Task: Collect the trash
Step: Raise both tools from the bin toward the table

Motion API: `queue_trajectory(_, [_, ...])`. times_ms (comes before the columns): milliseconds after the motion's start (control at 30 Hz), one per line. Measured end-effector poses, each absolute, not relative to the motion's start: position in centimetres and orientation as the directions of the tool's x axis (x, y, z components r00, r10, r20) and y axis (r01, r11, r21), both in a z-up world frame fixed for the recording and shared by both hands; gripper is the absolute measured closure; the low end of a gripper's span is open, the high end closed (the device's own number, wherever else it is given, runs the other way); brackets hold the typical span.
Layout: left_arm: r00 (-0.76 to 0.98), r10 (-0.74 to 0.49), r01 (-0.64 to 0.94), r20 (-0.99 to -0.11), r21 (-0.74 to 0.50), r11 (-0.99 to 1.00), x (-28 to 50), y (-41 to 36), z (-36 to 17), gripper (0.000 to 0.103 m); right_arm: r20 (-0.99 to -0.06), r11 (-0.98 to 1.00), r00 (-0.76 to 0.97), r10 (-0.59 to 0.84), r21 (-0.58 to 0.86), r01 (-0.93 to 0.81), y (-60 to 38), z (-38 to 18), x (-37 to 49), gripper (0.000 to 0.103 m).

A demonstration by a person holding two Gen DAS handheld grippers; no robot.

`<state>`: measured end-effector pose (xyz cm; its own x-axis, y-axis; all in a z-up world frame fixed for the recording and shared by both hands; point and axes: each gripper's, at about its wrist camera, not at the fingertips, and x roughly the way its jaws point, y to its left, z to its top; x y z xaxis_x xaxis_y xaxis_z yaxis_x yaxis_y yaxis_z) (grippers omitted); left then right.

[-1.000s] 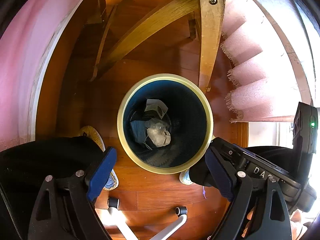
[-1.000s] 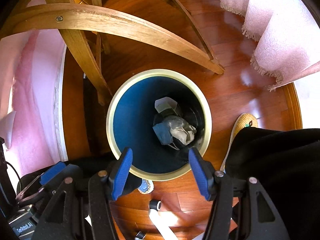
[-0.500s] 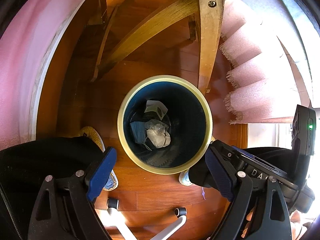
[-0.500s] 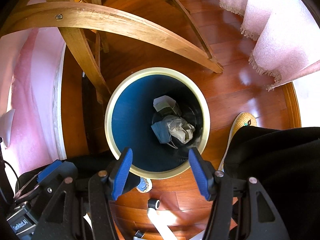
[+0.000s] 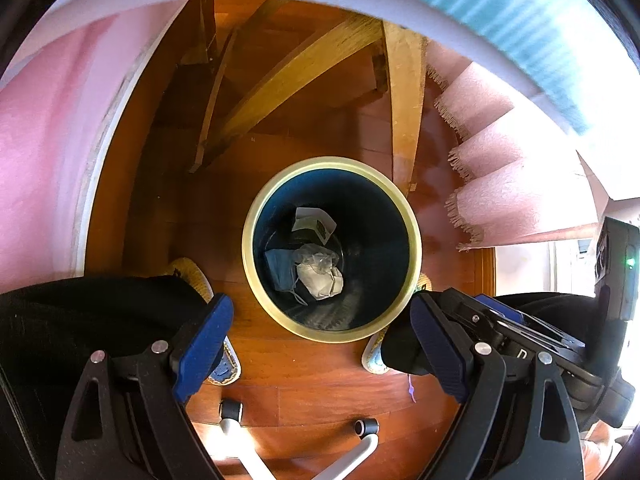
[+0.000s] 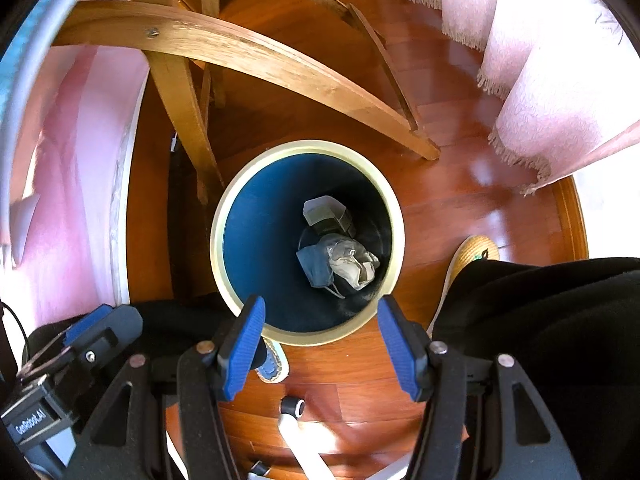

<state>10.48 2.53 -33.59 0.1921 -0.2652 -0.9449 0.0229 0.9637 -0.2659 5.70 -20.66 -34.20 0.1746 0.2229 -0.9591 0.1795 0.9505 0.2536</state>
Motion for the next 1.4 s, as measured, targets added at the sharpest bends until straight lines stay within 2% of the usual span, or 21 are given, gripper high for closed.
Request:
queue_trajectory(467, [0.334, -0.253, 0.130, -0.908, -0.221, 0.967, 6.3, 2.1, -26.5, 0.014, -0.918, 0.959, 0.320, 0.233, 0.271, 0.080, -20.4, -27.0, 1.8, 0.044])
queue_trajectory(667, [0.367, -0.249, 0.174, -0.896, -0.197, 0.965, 6.1, 1.9, -22.5, 0.014, -0.883, 0.986, 0.440, 0.164, 0.163, -0.040, -20.3, -21.6, 0.5, 0.044])
queue_trajectory(867, [0.438, -0.253, 0.205, -0.863, -0.178, 0.963, 5.7, 2.9, -16.8, 0.014, -0.853, 0.977, 0.480, 0.207, 0.155, -0.146, -20.0, -16.3, 0.0, 0.044])
queue_trajectory(1200, [0.567, -0.279, 0.188, -0.775, -0.208, 0.960, 8.6, 7.4, -6.9, 0.014, -0.732, 0.955, 0.616, 0.291, 0.180, -0.236, -19.6, -4.6, 2.1, 0.044])
queue_trajectory(1400, [0.623, -0.248, 0.143, -0.742, -0.203, 0.969, 12.9, 10.4, -3.1, 0.014, -0.700, 0.952, 0.651, 0.293, 0.155, -0.262, -17.7, -1.0, 6.2, 0.044])
